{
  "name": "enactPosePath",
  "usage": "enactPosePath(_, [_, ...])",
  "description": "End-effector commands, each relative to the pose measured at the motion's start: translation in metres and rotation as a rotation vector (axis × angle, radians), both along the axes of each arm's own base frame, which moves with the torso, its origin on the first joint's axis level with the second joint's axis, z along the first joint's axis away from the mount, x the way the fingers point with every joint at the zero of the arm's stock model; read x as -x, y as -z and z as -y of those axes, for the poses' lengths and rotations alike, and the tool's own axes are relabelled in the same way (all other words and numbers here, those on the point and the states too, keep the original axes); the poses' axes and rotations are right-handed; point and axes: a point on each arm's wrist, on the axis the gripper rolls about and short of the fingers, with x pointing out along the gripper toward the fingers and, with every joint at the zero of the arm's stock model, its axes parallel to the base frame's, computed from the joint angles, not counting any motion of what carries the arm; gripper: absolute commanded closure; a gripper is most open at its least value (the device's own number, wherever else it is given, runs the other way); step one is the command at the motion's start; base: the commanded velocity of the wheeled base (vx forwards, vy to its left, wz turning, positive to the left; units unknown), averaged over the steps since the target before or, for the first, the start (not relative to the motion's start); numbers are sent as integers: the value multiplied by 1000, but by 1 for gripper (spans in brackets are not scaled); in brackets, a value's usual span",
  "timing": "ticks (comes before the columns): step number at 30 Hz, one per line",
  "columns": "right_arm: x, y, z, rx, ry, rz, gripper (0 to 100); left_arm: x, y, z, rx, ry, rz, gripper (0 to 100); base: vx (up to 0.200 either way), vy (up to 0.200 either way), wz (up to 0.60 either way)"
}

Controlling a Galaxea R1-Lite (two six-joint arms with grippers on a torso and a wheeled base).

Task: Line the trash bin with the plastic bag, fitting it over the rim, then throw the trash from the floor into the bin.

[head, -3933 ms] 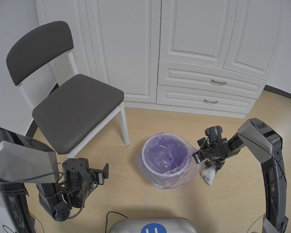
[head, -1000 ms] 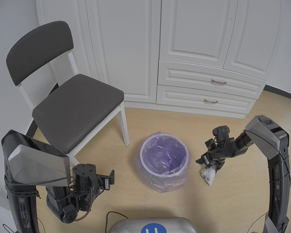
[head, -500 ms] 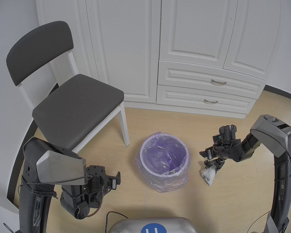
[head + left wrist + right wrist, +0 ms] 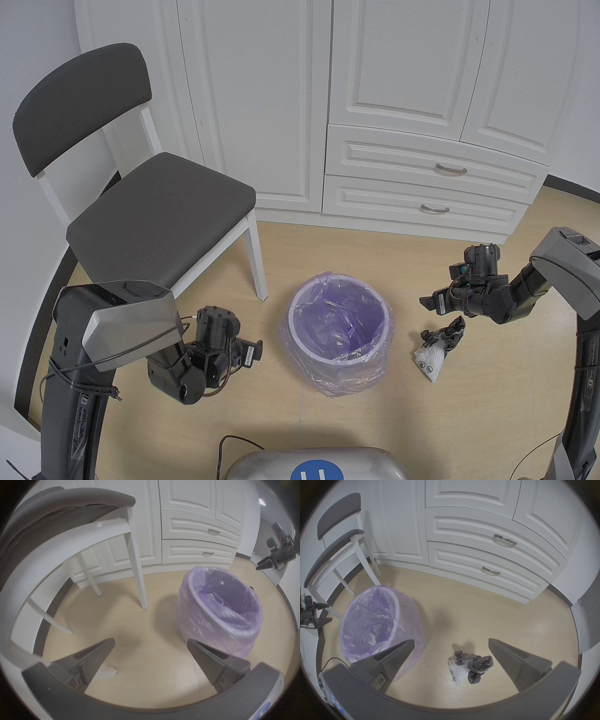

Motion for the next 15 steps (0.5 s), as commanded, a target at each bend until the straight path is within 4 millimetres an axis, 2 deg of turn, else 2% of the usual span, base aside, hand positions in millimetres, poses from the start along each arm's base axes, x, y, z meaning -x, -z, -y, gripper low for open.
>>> enactPosePath(1, [-2,-6,11,-22,-3,14,0,-46,-11,18,40,62,4,0,0,0,0])
enactPosePath(5, [-3,-5,16,-72,-40,3,0,-60,-15,25,57,109,-36,0,0,0,0])
enactPosePath(12, [-5,-4,21,-73,-30,4,0,-78,-1,30,63,149,-107,0,0,0,0])
enactPosePath(15, [-5,-3,23,-73,-27,1,0,-88,11,34,61,166,-147,0,0,0,0])
